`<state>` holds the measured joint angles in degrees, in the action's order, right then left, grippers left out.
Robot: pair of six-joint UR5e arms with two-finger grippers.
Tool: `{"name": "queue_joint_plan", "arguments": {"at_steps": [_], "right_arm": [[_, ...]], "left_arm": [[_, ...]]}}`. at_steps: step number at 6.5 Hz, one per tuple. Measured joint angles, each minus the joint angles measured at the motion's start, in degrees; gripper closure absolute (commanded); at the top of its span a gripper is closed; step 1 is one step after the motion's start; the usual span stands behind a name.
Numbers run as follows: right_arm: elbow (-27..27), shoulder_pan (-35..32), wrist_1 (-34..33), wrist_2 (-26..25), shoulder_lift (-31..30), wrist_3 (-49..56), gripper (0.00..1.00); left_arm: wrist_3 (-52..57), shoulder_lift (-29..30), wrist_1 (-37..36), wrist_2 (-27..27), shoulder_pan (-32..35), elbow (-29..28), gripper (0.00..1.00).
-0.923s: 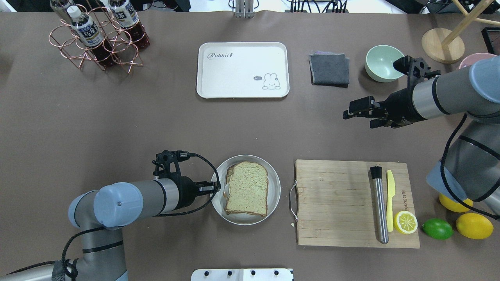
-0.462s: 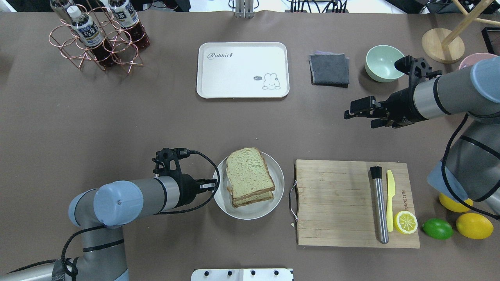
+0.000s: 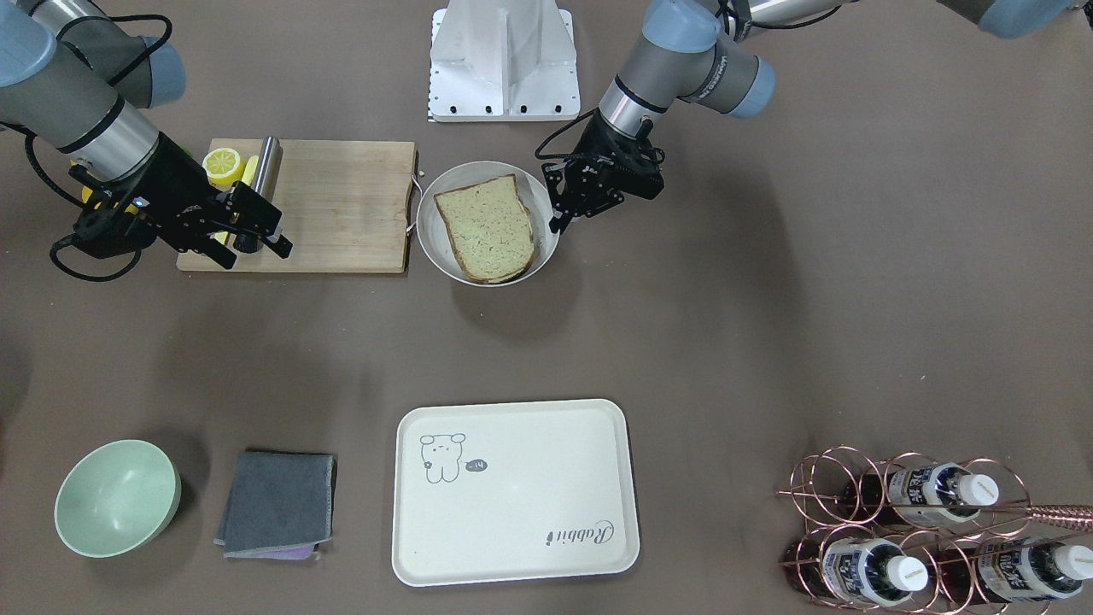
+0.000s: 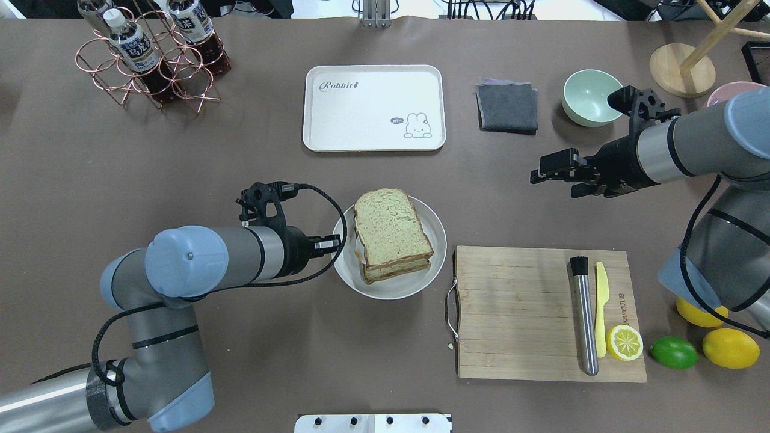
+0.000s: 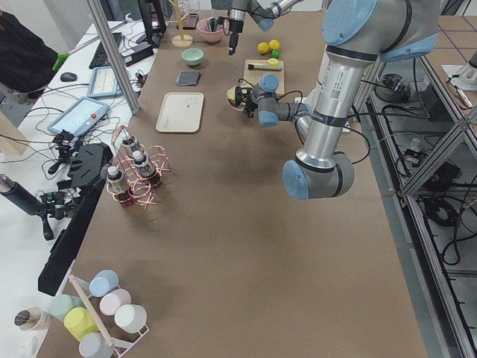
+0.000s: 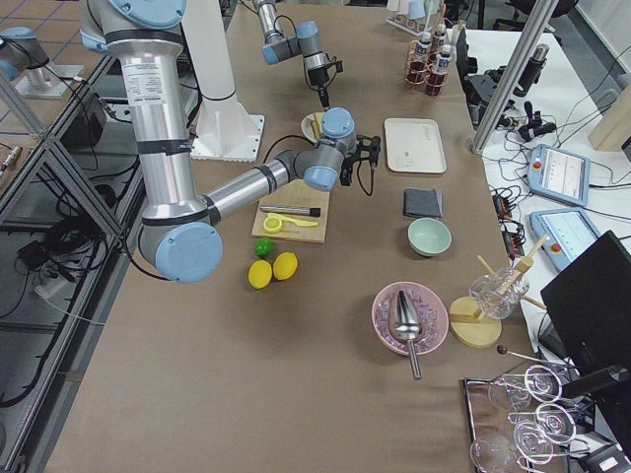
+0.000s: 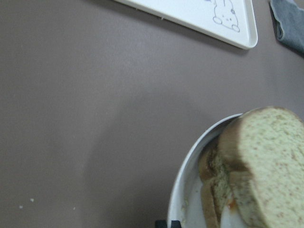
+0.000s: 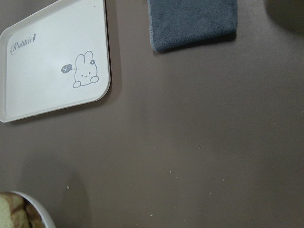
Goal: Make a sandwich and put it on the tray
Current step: 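Slide the plate with the left gripper onto the white tray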
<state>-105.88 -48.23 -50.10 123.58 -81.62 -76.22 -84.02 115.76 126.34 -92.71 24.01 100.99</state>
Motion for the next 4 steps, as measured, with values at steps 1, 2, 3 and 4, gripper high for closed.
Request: {"name": "queue_joint_plan", "arguments": {"at_steps": [1, 2, 3, 4], "right_arm": [[0.0, 0.0, 0.0, -0.2, -0.1, 0.0, 0.0], [0.1, 0.1, 0.0, -0.2, -0.1, 0.0, 0.0], [0.2, 0.1, 0.0, -0.3, -0.2, 0.0, 0.0], [0.3, 0.1, 0.0, -0.3, -0.2, 0.0, 0.0]], "left_arm": [[-0.3, 1.9, -3.0, -0.6, 2.6, -0.3, 1.0], [-2.4, 4.2, -5.1, -0.7, 4.7, -1.5, 1.0], [-6.6, 6.9, -6.0, -0.7, 6.5, -4.2, 1.0], [-10.9, 9.9, -6.2, -0.5, 7.9, -8.1, 1.0]]}}
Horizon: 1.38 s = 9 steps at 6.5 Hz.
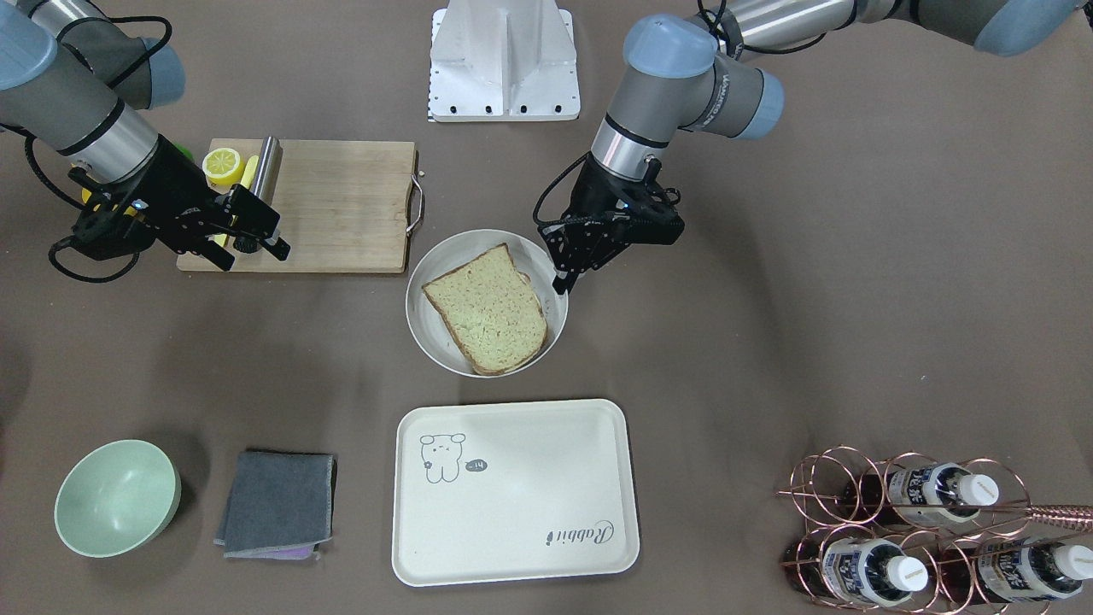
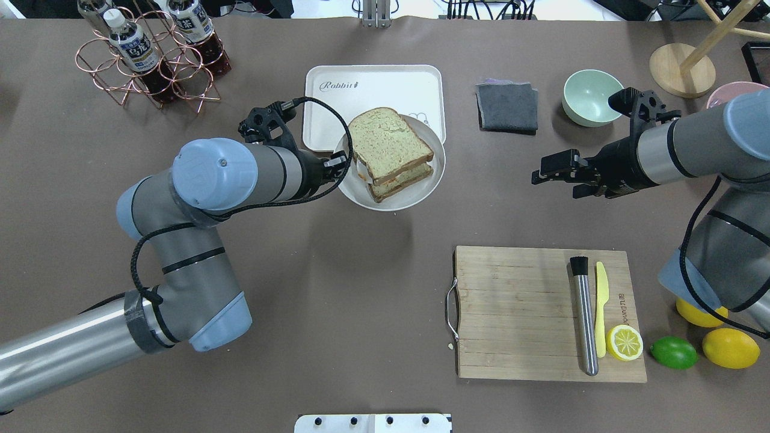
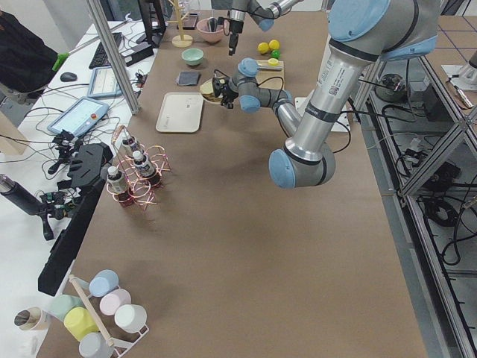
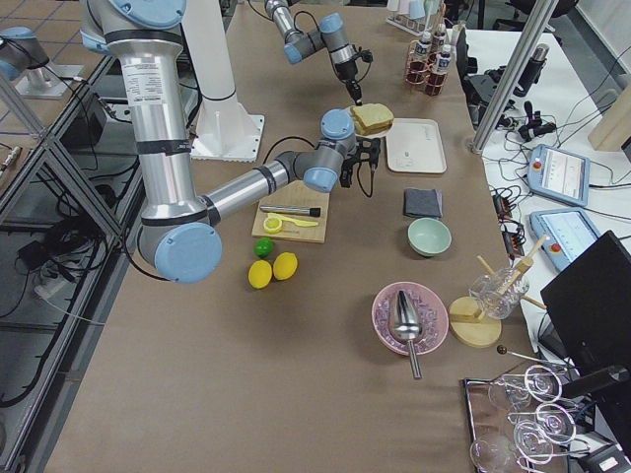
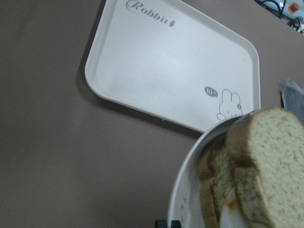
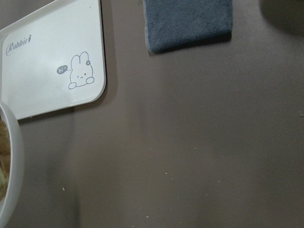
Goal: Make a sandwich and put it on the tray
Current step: 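Slide the plate with the left gripper onto the white tray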
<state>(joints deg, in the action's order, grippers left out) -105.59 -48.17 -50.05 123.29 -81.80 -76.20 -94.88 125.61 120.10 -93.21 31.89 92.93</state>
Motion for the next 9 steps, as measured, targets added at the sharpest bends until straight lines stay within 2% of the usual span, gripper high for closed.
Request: {"name": "queue_joint_plan", "arguments": {"at_steps": [2, 5, 7, 9], "right_arm": [[0.2, 0.0, 0.0, -0.1, 0.1, 0.0, 0.0], [1.7, 0.1, 0.0, -1.0, 0.9, 0.0, 0.0], [1.9, 0.1, 0.0, -1.7, 1.0, 0.0, 0.0], [2.0, 0.2, 0.0, -2.2, 1.1, 0.0, 0.0]], "left_arm": [[-5.1, 6.1, 0.2, 0.5, 2.7, -10.8, 1.0], [-5.6, 13.1, 3.6, 0.8, 6.0, -25.1, 1.0], [-5.6, 15.4, 8.3, 0.9, 6.4, -32.4, 1.0], [-5.4, 15.8, 10.5, 0.9, 5.9, -35.2, 1.0]]}}
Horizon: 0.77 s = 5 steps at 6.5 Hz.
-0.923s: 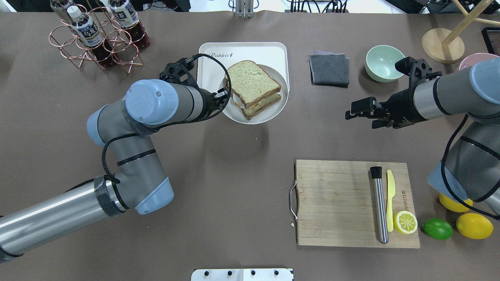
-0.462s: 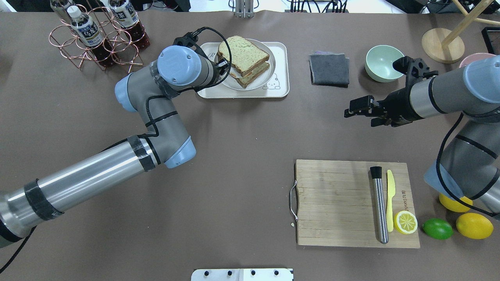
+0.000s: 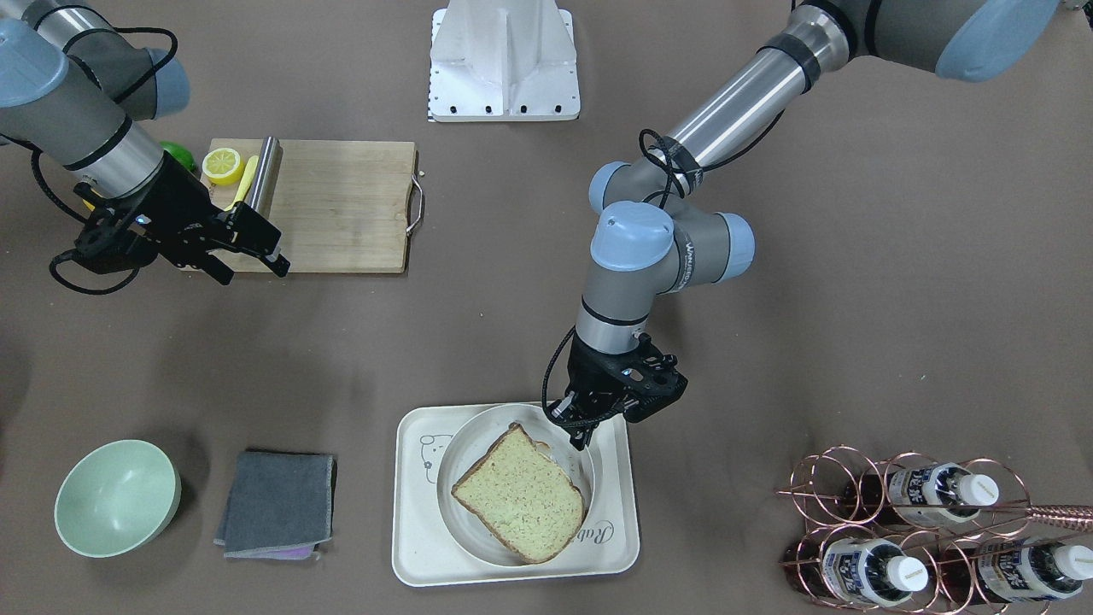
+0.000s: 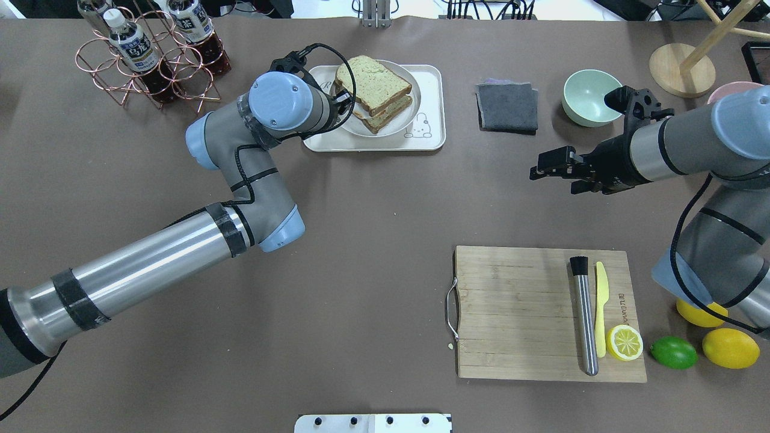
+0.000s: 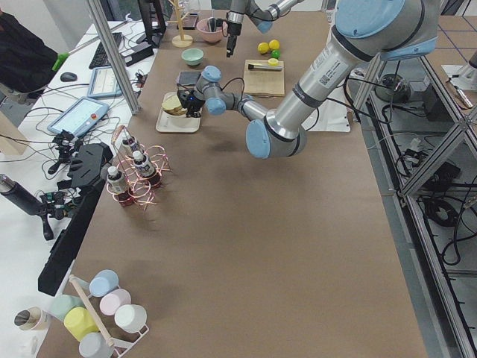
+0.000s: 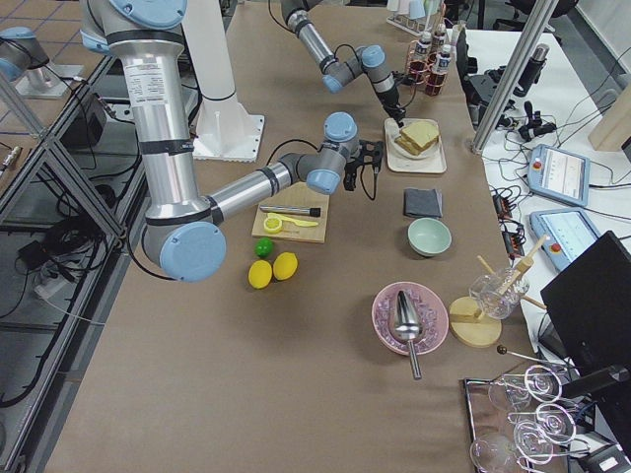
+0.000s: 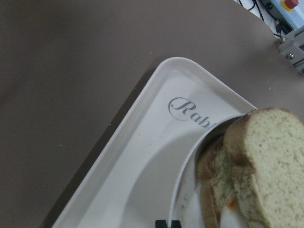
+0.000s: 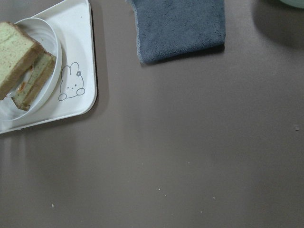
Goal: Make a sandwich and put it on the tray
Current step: 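Slide the plate with the left gripper onto the white tray, then release the plate and lift the left gripper away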
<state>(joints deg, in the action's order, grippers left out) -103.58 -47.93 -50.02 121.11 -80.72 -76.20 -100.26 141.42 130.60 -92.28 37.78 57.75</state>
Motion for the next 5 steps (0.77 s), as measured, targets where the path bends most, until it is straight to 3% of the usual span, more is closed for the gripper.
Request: {"name": "queue_joint_plan", "arguments": {"at_steps": [1, 5], "right_arm": [[0.0, 0.0, 0.0, -0.1, 0.0, 0.0, 0.0], [-0.3, -0.1, 0.1, -0.1, -0.1, -0.8, 0.0]], "left_arm": [[0.0, 0.0, 0.3, 0.0, -0.4, -0.2, 0.03], [0.5, -0.5, 1.8, 0.6, 0.1, 0.8, 0.03]]}}
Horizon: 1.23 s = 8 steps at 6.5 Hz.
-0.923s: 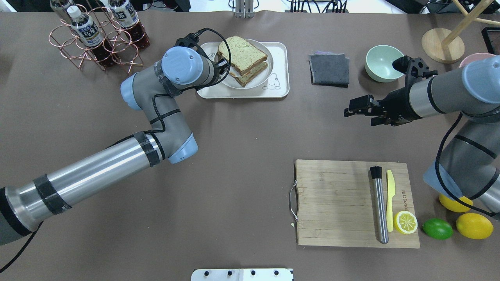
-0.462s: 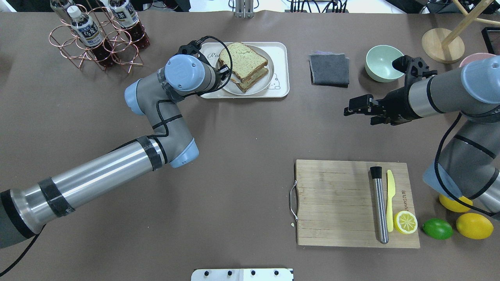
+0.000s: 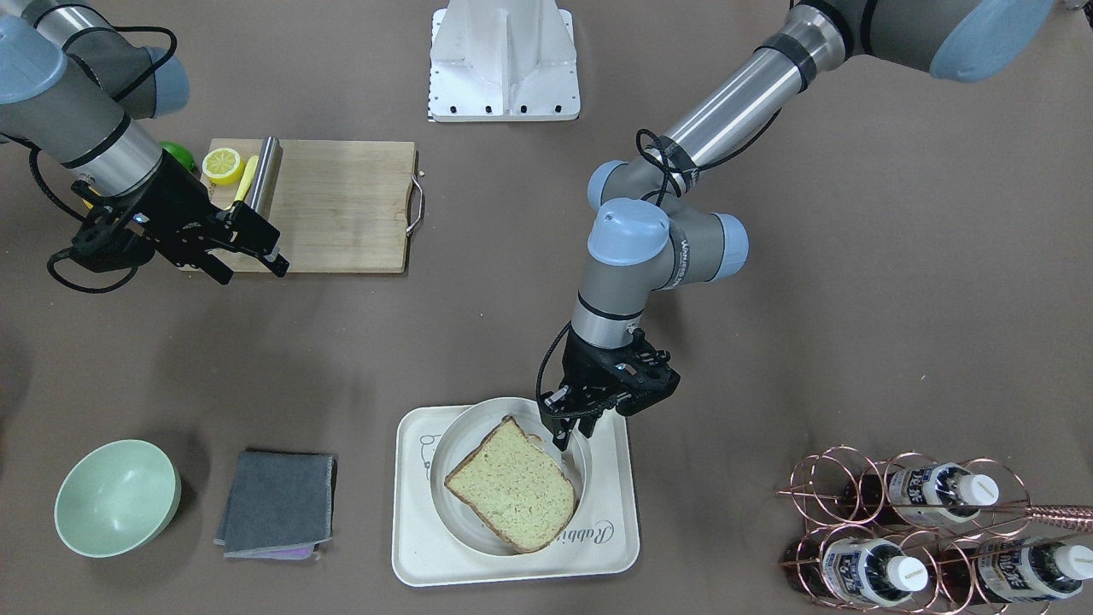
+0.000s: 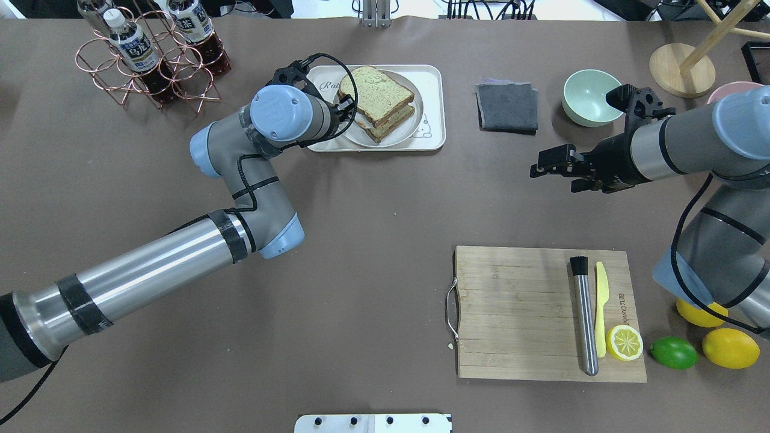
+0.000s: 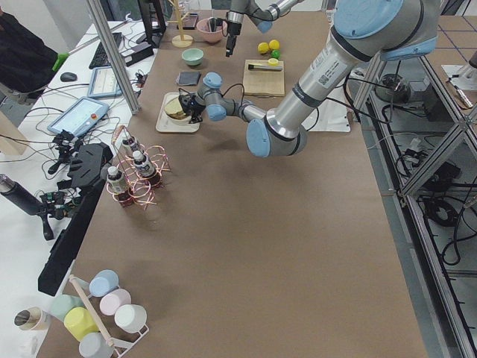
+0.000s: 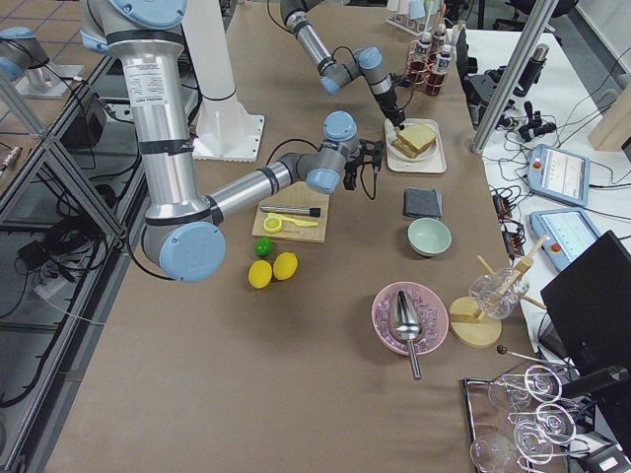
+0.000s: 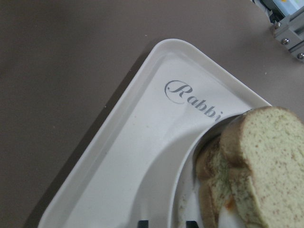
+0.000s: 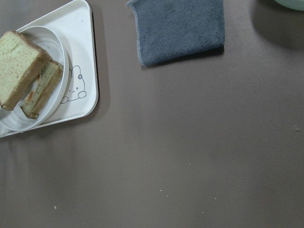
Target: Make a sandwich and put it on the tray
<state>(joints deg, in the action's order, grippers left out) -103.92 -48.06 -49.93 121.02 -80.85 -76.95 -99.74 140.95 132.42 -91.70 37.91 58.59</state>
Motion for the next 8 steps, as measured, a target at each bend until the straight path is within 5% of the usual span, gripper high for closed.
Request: {"name": "queue_joint_plan", "arguments": {"at_steps": [4, 6, 8], "right_arm": [[0.0, -0.3, -0.1, 0.3, 0.0, 0.3, 0.0], [0.2, -2.7, -0.9, 1.8, -0.7, 2.2, 0.0], [0.0, -7.8, -9.3, 4.2, -1.6, 13.2, 0.0]], "left_arm": [[5.7, -6.9, -5.2, -9.3, 5.2, 13.3, 0.03], [17.6, -15.9, -18.2, -12.3, 7.9, 30.3, 0.03], [33.7, -23.9, -31.8, -14.9, 14.3, 44.6, 0.03]]}}
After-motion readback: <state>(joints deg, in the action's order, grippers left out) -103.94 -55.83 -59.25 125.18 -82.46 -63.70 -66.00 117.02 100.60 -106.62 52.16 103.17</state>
